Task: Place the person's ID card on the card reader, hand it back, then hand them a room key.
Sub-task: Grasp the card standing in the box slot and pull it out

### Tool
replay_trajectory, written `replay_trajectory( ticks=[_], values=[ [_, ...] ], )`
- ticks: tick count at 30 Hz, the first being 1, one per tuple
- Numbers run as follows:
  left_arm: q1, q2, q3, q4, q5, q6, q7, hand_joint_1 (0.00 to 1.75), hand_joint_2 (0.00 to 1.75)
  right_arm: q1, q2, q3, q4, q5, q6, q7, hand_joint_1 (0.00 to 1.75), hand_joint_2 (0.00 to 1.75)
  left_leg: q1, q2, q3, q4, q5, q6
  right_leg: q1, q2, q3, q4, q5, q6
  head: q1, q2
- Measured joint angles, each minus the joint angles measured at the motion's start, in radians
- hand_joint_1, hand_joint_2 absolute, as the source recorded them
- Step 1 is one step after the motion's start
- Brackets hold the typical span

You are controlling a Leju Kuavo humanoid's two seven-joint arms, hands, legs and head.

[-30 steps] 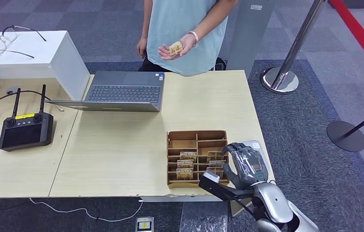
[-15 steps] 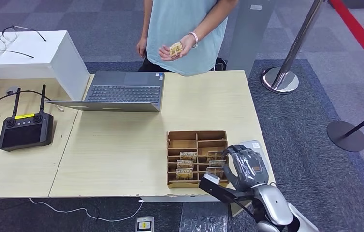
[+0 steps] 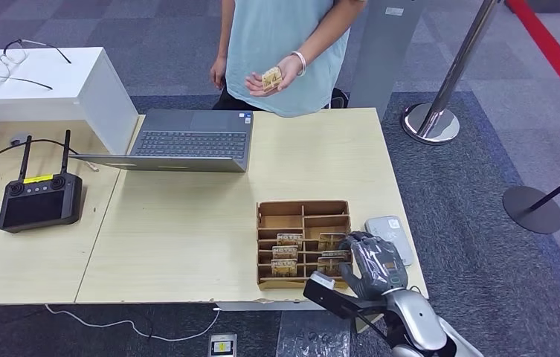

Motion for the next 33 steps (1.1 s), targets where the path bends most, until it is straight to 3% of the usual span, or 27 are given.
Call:
replay_trajectory(
  ticks=[9,14,23,33],
  values=[
    [0.000,0.000,0.000,0.000,-0.003,0.000,0.000,0.00,1.75,0.000,0.010,0.011,0.008,0.000,-0.004,-0.001,1.06,1.75,0.000,0.000,0.000,0.000,0.000,0.000,0.000,0.000,0.000,0.000,0.000,0.000,0.000,0.000],
    [0.000,0.000,0.000,0.000,-0.003,0.000,0.000,0.00,1.75,0.000,0.013,0.013,0.008,-0.001,-0.004,-0.005,1.36,1.75,0.000,0.000,0.000,0.000,0.000,0.000,0.000,0.000,0.000,0.000,0.000,0.000,0.000,0.000],
    [0.000,0.000,0.000,0.000,-0.003,0.000,-0.001,0.00,1.75,-0.002,0.019,0.017,0.009,-0.004,-0.008,-0.013,1.64,1.75,0.000,0.000,0.001,0.000,0.000,0.000,0.000,0.000,0.001,0.000,0.000,0.000,0.000,0.000],
    [0.000,0.000,0.000,0.000,-0.003,0.000,-0.002,0.00,1.75,-0.009,0.025,0.021,0.017,-0.004,-0.018,-0.016,1.75,1.75,0.000,0.000,0.002,0.000,0.000,0.000,0.000,0.000,0.002,0.000,0.000,0.000,0.000,0.000]
  ],
)
